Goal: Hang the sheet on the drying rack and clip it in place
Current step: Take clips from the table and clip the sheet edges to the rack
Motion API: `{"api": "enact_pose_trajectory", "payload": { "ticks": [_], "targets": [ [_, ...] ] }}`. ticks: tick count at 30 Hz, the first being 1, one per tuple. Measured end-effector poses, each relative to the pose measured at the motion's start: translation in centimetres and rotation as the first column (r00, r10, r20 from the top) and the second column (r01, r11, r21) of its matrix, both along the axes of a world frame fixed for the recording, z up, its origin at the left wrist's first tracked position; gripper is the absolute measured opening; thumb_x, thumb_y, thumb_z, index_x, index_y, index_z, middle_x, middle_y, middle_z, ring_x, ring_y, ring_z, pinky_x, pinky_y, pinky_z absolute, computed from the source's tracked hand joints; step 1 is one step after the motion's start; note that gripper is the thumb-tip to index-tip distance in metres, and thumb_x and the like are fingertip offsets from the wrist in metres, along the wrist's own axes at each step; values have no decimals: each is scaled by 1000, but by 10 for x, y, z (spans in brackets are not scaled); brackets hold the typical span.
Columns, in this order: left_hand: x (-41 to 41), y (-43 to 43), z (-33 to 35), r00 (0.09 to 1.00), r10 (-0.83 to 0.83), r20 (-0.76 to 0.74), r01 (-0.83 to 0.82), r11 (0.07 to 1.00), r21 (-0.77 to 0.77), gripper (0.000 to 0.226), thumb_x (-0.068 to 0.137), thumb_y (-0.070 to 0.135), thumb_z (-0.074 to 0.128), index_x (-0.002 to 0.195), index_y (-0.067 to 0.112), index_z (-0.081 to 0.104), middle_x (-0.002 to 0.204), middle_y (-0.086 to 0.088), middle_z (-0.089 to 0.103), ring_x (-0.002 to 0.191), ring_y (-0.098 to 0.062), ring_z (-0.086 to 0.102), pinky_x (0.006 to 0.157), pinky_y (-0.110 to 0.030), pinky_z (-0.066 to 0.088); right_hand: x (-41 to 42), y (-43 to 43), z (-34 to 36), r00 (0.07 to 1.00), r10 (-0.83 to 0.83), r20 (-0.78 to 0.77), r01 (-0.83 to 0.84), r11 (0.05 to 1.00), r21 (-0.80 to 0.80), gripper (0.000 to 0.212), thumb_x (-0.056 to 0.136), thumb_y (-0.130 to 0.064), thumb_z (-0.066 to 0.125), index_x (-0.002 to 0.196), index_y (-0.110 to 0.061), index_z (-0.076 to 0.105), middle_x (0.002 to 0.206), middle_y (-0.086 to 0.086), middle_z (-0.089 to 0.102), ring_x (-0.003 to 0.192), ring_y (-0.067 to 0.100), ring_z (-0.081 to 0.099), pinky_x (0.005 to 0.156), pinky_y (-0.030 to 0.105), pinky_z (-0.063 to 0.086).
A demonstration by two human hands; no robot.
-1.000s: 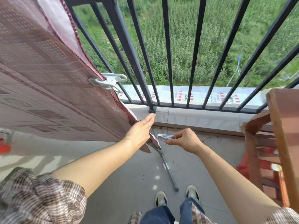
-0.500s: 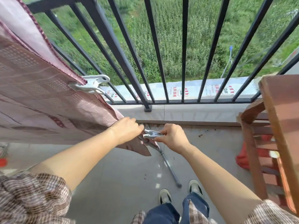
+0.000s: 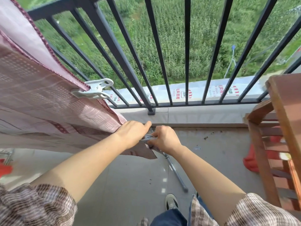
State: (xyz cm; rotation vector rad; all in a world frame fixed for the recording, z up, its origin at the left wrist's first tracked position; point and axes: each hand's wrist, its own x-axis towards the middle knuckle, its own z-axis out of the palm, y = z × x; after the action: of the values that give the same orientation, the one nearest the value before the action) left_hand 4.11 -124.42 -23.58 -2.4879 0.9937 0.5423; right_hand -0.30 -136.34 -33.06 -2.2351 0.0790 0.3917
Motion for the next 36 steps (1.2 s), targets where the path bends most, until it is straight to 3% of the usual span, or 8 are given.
{"api": "enact_pose_trajectory", "payload": {
  "ticks": [2,4,6,9,18,24,29,36],
  "targets": [
    [-1,-1,1,1000,2,-1,-2,1000,-4,45,76,-9,42,117,8,35,84,-14,58,80,-38,56,59,-39,31,-3,3,-2,1000,-29,3,29,1000,11,26,67,-37,76,55,-19,60,77,-2,57,83,23,59,62,31,38],
    [-2,-1,3,1000,-5,3,5,1000,0,44,77,-10,42,116,9,36,75,-9,49,78,-37,53,60,-38,30,-6,5,-5,999,-45,12,45,999,19,20,72,-36,75,73,-18,66,85,-4,50,93,23,56,67,28,33],
    [-4,-2,6,1000,-19,4,19,1000,-4,42,77,-10,42,114,9,36,69,-6,41,74,-35,47,61,-38,30,-10,6,-9,998,-51,25,51,999,10,38,75,-38,74,103,-14,68,95,-2,55,105,22,55,73,28,38],
    [-8,0,5,1000,-18,3,18,999,-29,39,79,-10,41,112,10,39,89,-14,57,88,-37,57,63,-38,32,-18,1,-9,996,-87,21,86,996,20,64,71,-45,75,126,-17,58,117,1,60,117,18,51,92,31,43],
    [-65,-46,-43,960,202,-196,-266,877,-399,22,89,15,43,110,19,50,113,-6,57,111,-29,52,85,-37,44,-113,-69,-6,919,-385,-79,374,919,-127,46,80,-36,68,118,-10,59,112,4,59,108,21,55,85,28,41],
    [-152,-146,-67,940,35,-340,-189,882,-432,26,89,12,42,114,16,50,120,-4,56,119,-24,45,91,-35,39,-221,-156,4,780,-615,-113,567,772,-288,40,84,-32,62,119,-12,61,117,4,61,111,23,56,86,29,42],
    [-235,-233,-66,903,-140,-405,-60,895,-441,43,91,16,43,134,17,38,138,-4,44,130,-25,36,99,-39,38,-315,-231,21,596,-800,-71,735,579,-354,30,84,-27,61,112,-15,63,111,5,61,106,25,59,84,32,46],
    [-326,-336,-91,876,-224,-428,10,894,-447,51,96,25,39,145,18,25,157,-3,17,144,-20,15,110,-40,30,-416,-327,22,476,-879,-19,768,426,-478,35,87,-21,55,121,-14,56,125,4,55,115,27,53,89,32,42]
  ]
}}
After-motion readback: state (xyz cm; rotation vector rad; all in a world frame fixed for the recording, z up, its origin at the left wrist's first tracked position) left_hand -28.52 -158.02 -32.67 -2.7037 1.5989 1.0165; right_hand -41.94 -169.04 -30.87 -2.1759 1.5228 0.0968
